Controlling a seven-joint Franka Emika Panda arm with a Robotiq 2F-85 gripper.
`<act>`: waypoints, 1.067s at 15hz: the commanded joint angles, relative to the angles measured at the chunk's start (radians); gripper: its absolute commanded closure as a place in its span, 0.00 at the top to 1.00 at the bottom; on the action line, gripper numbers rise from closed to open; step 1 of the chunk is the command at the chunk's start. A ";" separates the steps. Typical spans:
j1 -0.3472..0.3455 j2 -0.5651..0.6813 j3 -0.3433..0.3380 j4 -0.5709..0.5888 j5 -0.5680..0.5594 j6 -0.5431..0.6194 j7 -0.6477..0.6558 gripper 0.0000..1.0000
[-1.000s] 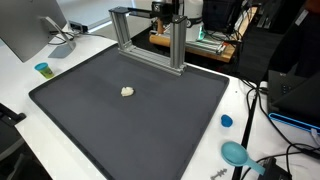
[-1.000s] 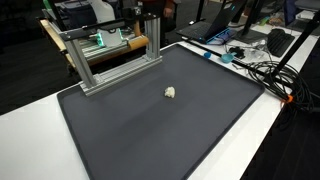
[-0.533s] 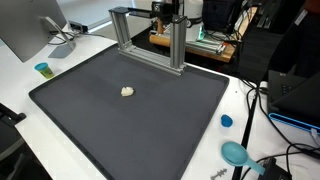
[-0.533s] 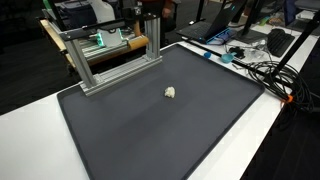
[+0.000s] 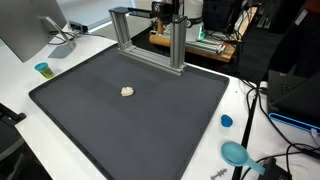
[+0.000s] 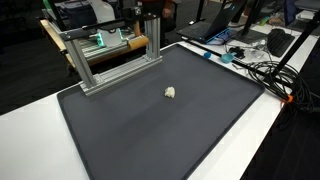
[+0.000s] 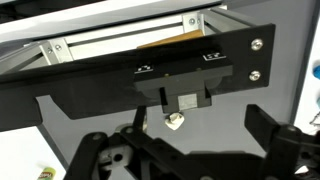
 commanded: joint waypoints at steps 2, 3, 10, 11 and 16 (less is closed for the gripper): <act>0.006 0.002 -0.006 0.003 -0.005 -0.003 0.004 1.00; 0.006 0.012 0.000 0.004 -0.003 -0.004 0.013 1.00; 0.013 0.041 0.012 -0.021 -0.011 0.034 0.009 1.00; 0.014 0.045 0.012 -0.016 -0.014 0.033 0.007 1.00; 0.020 0.066 0.007 -0.022 -0.015 0.048 -0.010 1.00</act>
